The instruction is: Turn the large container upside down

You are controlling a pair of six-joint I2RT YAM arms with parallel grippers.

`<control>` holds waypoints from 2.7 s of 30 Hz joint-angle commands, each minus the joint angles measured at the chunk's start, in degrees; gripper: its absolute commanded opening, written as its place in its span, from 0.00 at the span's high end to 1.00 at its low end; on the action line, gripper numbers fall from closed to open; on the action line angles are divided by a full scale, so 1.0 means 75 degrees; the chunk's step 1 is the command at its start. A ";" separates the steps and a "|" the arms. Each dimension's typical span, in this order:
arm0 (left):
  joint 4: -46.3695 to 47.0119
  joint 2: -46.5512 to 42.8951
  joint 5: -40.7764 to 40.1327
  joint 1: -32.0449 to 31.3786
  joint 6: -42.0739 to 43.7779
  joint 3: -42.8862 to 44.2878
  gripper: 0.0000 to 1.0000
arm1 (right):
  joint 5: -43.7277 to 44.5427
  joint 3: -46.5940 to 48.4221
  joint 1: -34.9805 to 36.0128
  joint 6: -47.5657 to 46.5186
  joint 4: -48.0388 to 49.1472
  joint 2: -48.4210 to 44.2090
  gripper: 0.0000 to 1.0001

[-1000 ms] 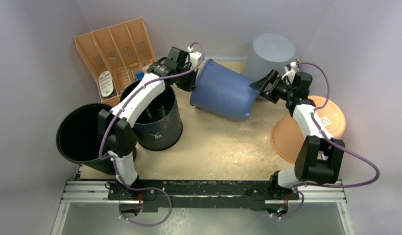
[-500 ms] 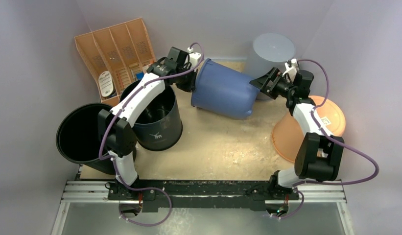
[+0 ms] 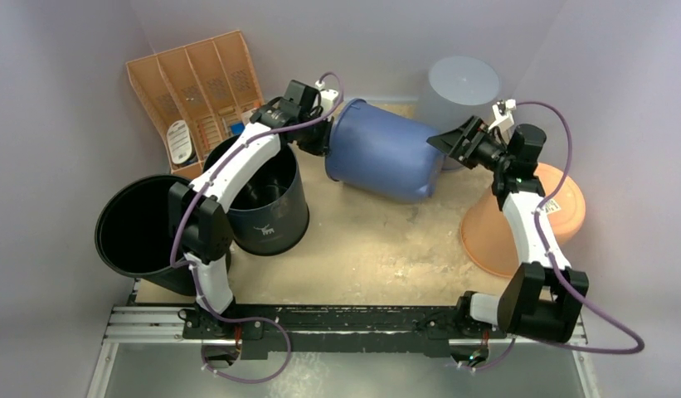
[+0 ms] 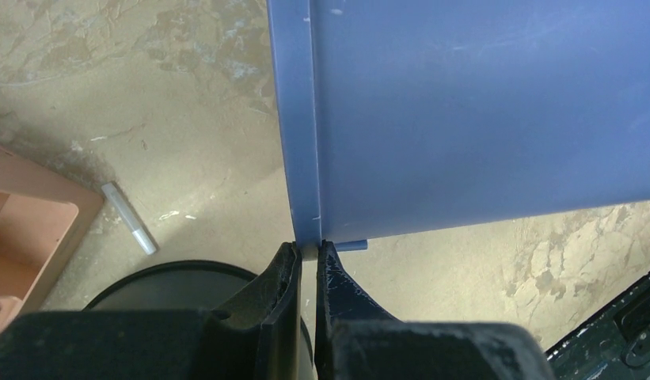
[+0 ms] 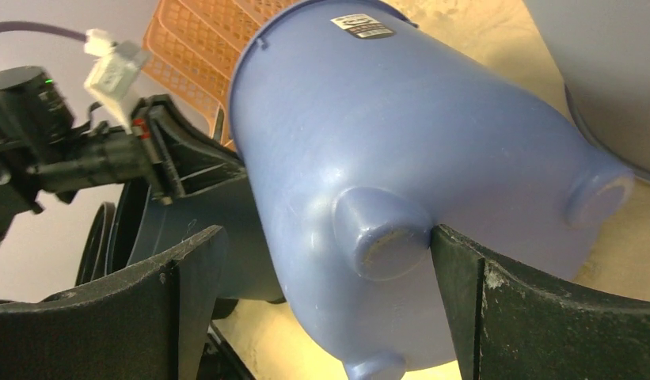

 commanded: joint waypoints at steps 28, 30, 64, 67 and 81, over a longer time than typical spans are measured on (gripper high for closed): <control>0.1724 0.1202 0.1543 -0.1262 -0.1029 -0.0044 1.00 | 0.0241 0.0841 0.0299 -0.0957 -0.3018 -0.1987 0.00; 0.1891 0.1036 0.1565 -0.1266 -0.1091 -0.0256 1.00 | 0.0213 0.0761 0.0299 -0.0911 -0.2943 -0.1977 0.00; 0.3723 -0.0713 -0.1174 -0.1115 -0.0942 0.0067 1.00 | 0.2608 0.1263 0.0299 -0.1913 -0.4775 -0.2362 0.00; 0.4485 -0.0849 -0.1478 -0.1109 -0.0937 -0.0454 0.94 | 0.2965 0.1311 0.0299 -0.1966 -0.5032 -0.2304 0.00; 0.3648 0.0081 -0.0775 -0.0750 -0.1068 0.0439 0.56 | 0.3142 0.1205 0.0299 -0.2145 -0.5114 -0.2502 0.00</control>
